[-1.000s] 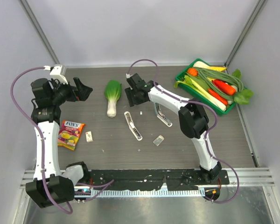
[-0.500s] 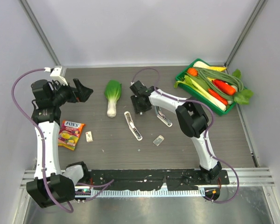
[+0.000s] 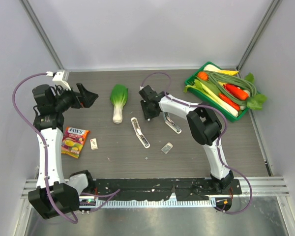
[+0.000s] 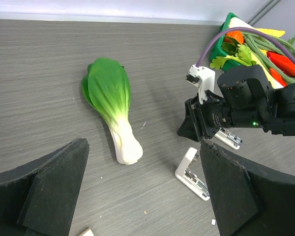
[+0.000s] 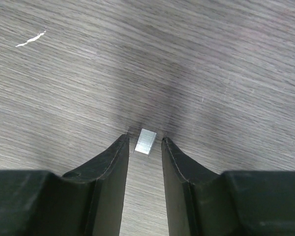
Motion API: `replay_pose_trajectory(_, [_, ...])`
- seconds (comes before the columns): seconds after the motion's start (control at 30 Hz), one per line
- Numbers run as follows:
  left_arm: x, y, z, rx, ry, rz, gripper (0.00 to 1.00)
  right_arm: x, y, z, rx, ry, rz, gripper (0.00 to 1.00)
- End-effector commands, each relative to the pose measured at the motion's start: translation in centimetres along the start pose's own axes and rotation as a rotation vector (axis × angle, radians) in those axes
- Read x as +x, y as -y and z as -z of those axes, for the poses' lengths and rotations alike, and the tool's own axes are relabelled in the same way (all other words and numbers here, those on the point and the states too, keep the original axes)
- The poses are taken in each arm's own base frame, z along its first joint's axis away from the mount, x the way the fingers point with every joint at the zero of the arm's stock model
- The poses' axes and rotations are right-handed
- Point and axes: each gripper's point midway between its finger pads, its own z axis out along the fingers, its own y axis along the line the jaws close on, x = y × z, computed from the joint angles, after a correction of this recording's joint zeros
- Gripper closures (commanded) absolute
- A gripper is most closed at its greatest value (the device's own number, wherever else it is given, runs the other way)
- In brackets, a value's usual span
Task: Load the staples into the stapler
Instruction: Pick up the staple from the center of the board.
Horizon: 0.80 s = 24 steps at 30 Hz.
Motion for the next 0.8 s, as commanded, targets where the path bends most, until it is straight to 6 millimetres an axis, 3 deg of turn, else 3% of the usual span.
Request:
replay_pose_trajectory(0.0, [-1.0,0.3,0.0,0.027,0.037,-0.022,0.00,0.0,-0.4,0.9,-0.001,0.012,0.000,0.62])
replay_pose_trajectory(0.2, [-1.0,0.4,0.0,0.031,0.041,-0.024,0.00,0.4,-0.7,0.7,0.031,0.012,0.047,0.64])
replay_pose_trajectory(0.47, [-0.9,0.4,0.0,0.038,0.043,-0.019,0.00,0.8,-1.3,1.1,0.050,0.014,0.097,0.75])
replay_pose_trajectory(0.77, [-0.8,0.6,-0.1,0.057,0.042,-0.009,0.00,-0.8,-1.2,2.4,0.054,0.057,0.103,0.78])
